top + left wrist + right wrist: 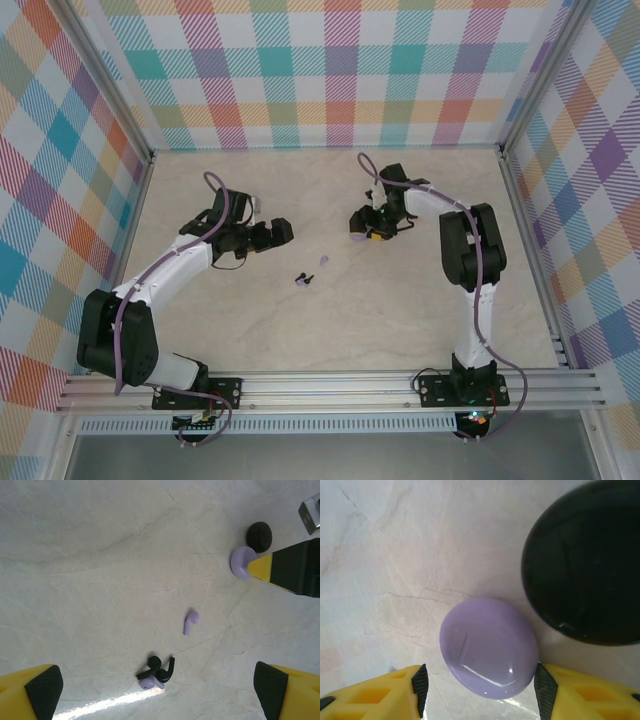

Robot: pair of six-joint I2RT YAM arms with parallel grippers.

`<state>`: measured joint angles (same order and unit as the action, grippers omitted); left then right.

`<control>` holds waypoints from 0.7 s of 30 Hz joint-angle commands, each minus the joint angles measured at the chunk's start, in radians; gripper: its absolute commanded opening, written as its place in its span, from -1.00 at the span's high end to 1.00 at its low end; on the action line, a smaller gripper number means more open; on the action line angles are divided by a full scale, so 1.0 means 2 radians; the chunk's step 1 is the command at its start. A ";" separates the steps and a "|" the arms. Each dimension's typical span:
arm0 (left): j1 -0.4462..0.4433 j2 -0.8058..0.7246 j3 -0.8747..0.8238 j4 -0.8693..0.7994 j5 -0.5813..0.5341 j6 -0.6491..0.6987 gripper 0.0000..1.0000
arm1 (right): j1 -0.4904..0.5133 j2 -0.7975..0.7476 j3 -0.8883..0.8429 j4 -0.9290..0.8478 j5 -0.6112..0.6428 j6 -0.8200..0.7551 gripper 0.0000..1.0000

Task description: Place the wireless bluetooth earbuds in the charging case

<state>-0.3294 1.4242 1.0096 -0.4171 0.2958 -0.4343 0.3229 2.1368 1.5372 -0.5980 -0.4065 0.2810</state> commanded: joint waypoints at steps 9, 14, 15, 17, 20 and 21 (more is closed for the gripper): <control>-0.025 0.057 0.044 0.017 0.039 -0.013 -0.95 | 0.028 -0.031 -0.026 0.017 -0.063 0.011 -0.20; -0.029 0.096 0.070 0.044 0.049 -0.032 -0.87 | 0.030 -0.063 -0.043 0.022 -0.036 0.015 -0.17; -0.030 0.107 0.078 0.050 0.053 -0.035 -0.85 | 0.031 -0.071 -0.048 0.023 -0.021 0.017 -0.15; -0.032 0.131 0.098 0.057 0.060 -0.040 -0.78 | 0.029 -0.086 -0.056 0.022 0.004 0.021 -0.12; -0.038 0.174 0.135 0.062 0.074 -0.044 -0.70 | 0.024 -0.097 -0.059 0.019 0.019 0.028 -0.09; -0.040 0.190 0.147 0.064 0.077 -0.047 -0.68 | 0.021 -0.097 -0.057 0.015 0.024 0.031 -0.06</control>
<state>-0.3882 1.7493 1.2446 -0.3237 0.4049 -0.5034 0.3794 1.9736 1.4303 -0.5613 -0.4076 0.3183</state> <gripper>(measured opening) 0.847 0.537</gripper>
